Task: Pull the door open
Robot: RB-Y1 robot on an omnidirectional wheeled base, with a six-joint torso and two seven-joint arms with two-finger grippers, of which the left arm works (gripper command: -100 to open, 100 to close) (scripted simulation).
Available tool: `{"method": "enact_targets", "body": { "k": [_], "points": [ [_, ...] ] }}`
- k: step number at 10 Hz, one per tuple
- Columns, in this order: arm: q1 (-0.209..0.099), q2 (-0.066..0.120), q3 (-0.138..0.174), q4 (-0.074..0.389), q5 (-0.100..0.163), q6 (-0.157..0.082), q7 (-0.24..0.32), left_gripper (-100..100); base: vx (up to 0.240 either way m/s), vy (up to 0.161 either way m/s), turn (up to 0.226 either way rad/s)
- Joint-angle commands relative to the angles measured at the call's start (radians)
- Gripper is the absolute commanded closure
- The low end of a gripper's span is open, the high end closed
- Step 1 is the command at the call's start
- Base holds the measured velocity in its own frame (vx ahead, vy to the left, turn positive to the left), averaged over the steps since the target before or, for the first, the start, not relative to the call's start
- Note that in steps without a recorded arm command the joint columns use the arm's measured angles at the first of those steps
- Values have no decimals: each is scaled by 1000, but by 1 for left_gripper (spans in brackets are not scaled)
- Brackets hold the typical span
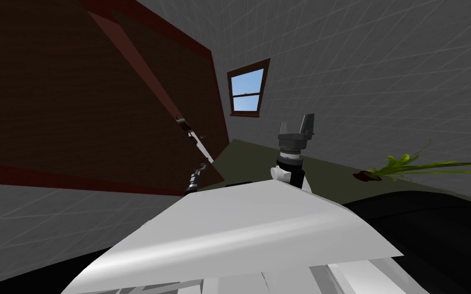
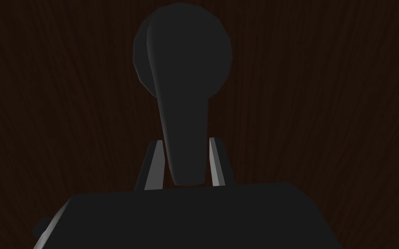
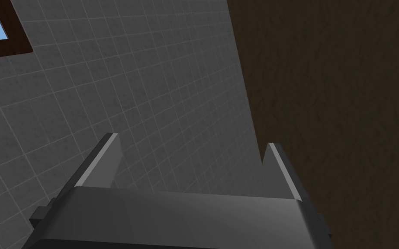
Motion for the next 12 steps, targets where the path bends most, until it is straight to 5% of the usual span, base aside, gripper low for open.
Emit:
{"method": "enact_targets", "body": {
  "k": [1,4,6,12],
  "points": [
    [-27,-11,-6,12,4,12,-7,100,-178,61,-150],
    [-63,-21,-7,24,15,42,-20,100,-192,51,-120],
    [-36,-1,-23,8,3,21,-1,100,-113,22,-31],
    [-5,21,-78,-5,-31,-36,43,100,-146,40,-28]
  ]
}}
